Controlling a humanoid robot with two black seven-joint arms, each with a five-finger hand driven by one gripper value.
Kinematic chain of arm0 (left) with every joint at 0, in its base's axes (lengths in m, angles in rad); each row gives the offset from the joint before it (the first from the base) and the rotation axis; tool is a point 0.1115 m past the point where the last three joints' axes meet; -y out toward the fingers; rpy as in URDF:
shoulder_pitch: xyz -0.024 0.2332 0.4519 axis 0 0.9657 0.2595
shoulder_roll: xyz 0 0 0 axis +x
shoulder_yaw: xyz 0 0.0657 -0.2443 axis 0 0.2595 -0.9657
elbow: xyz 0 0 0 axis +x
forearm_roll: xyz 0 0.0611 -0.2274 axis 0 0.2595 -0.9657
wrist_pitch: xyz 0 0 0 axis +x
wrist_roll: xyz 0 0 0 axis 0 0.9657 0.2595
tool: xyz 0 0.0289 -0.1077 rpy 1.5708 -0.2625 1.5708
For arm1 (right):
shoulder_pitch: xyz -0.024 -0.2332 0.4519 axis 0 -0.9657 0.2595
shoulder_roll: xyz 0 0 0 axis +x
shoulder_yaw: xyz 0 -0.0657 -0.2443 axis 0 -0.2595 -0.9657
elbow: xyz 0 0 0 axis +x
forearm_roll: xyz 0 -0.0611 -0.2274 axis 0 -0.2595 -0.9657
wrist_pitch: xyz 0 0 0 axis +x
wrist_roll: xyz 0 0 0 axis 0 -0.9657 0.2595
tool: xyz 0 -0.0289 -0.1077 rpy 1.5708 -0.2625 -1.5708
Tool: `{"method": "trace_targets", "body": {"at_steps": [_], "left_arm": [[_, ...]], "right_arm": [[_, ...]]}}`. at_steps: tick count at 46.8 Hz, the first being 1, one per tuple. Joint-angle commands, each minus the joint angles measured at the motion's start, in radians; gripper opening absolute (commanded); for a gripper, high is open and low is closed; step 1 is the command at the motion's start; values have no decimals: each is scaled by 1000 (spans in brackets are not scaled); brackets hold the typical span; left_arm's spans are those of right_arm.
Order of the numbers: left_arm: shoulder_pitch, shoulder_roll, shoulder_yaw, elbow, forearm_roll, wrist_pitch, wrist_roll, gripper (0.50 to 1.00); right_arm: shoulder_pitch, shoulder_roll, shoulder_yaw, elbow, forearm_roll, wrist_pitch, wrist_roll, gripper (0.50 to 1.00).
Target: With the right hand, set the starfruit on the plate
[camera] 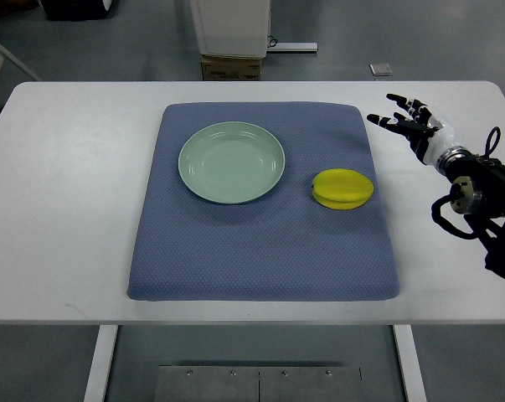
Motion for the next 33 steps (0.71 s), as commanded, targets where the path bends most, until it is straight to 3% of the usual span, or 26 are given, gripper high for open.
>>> {"method": "trace_targets", "body": {"at_steps": [1,33], "left_arm": [[1,0,-1,1,1,1,0,1000],[1,0,-1,1,-1,4,-3,1000]], "right_arm": [[0,0,-2,1,0,0,0,1000],[4,-1,-3,4,0,1,0,1000]]}}
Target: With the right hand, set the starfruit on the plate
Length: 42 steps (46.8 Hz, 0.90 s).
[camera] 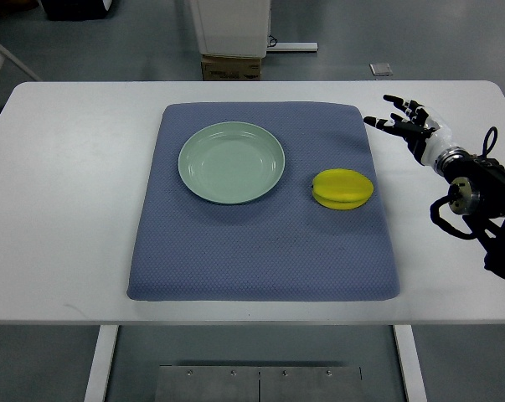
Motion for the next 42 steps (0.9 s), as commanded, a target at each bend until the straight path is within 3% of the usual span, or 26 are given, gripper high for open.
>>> {"method": "trace_targets", "body": {"at_steps": [1,42], "left_arm": [[0,0,0,0,0,0,0,1000],[0,0,0,0,0,0,0,1000]], "right_arm": [[0,0,0,0,0,1,0,1000],[-3,6,5,4,0,1,1,1000]]}}
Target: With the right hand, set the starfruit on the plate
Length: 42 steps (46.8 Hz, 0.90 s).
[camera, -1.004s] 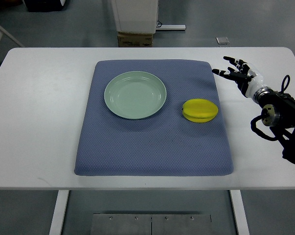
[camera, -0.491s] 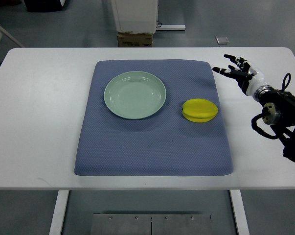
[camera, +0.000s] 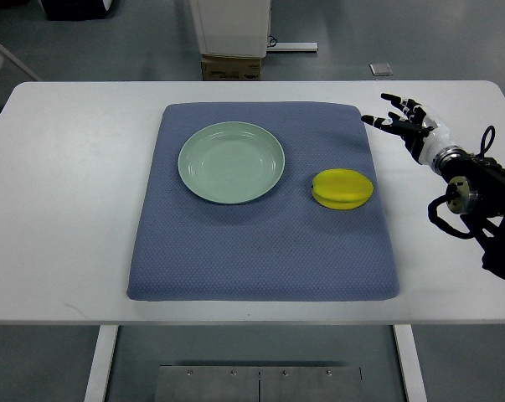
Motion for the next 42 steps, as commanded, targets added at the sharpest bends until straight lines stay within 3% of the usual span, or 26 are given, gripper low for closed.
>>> {"method": "trace_targets", "body": {"at_steps": [1,30,42], "left_arm": [[0,0,0,0,0,0,0,1000],[0,0,0,0,0,1,0,1000],[0,0,0,0,0,0,0,1000]], "right_arm": [[-2,-2,1,0,0,0,0,1000],[-50,-28,-4,84,-11,0,17,1000],[-42,-127,-73,253,-32,0,29,1000]]}}
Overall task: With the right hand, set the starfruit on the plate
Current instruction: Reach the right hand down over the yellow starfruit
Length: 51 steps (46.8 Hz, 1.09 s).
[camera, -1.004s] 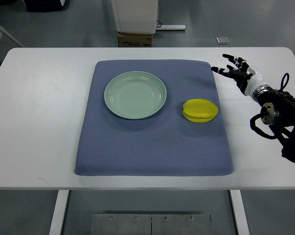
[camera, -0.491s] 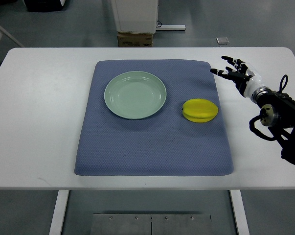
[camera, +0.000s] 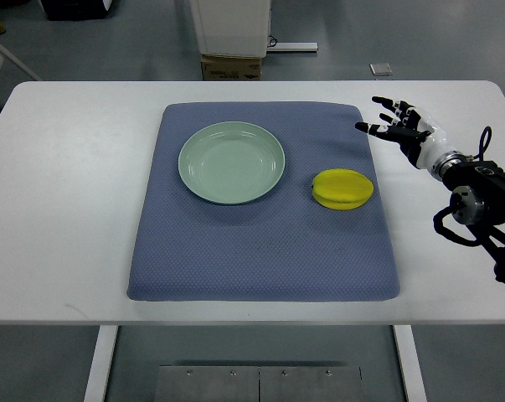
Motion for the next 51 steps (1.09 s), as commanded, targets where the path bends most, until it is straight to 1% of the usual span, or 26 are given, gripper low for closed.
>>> {"method": "trace_targets", "body": {"at_steps": [1,5,10,16,24,30,36,45,51], "left_arm": [[0,0,0,0,0,0,0,1000],[0,0,0,0,0,0,0,1000],[0,0,0,0,1,0,0,1000],[0,0,0,0,0,0,0,1000],[0,0,0,0,0,0,0,1000],[0,0,0,0,0,0,0,1000],[0,0,0,0,1,1,0,1000],[0,0,0,0,1,0,0,1000],[0,0,0,0,0,0,0,1000]], "right_arm": [[8,-31,-26,48,-26,0,10,1000],[12,-49,-52,61,-101,5,42,1000],[15,-54,-81,67,-236,37,88,1000],[26,-57,-110,68,-337,48,121,1000],[66,-124,-202,114,-382,132,174,1000],[89,-141,-253,125,-426,144,200,1000],[103,-144,-290,130,-517,149,243,1000],[120,-144,-357,172,-567,146,251,1000],[126,-143,-369,180,-613,141,250,998]]}}
